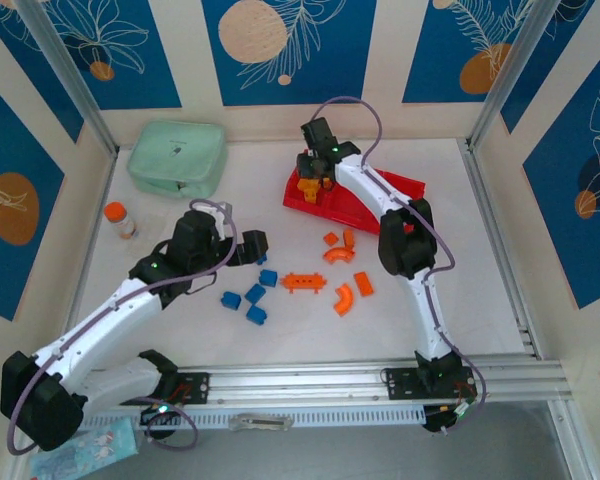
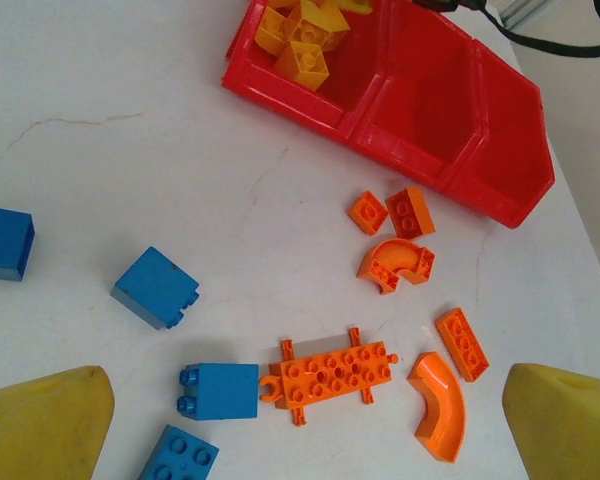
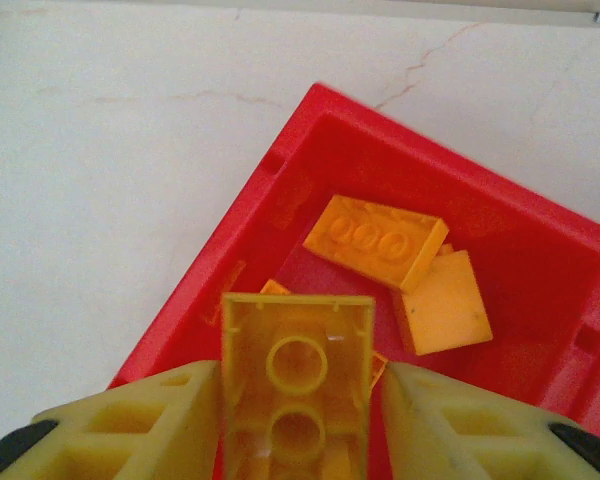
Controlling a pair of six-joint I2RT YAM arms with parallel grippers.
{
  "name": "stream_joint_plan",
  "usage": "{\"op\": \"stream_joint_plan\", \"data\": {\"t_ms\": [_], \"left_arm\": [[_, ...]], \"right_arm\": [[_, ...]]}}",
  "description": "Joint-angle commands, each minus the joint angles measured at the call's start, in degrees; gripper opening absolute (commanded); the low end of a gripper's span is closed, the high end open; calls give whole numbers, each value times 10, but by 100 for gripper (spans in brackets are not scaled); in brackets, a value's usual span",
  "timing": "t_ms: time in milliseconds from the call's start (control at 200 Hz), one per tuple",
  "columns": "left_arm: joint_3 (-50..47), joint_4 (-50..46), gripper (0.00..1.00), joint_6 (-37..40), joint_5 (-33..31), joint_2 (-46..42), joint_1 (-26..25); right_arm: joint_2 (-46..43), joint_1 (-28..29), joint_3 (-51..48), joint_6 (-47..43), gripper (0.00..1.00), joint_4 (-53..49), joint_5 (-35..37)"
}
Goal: Sort the legos into containers by color
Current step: Place the lego in the container, then rotate the lego at the center of the table.
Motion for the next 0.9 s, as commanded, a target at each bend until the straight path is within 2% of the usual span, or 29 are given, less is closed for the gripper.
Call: {"op": "stream_joint_plan", "data": {"t_ms": [0,175,460,765,895], "left_arm": [[21,21,99,3,25,5,10],[18,23,99,-1,30,-5,16],[-5,7,99,-3,35,-43,18],[-41,-41,99,-11,41,-97,20],[-62,-55,99,-22,37,-126,20]], "right_arm": [[2,-1,38,-7,55,-45,0],[-60,11,-21,-19,64,-28,-4],[-225,45,-240,-10,72,29,-57],[-336,102,-404,4,77,-7,-65],[-362,137,-460,15,79,-36,-40]]}}
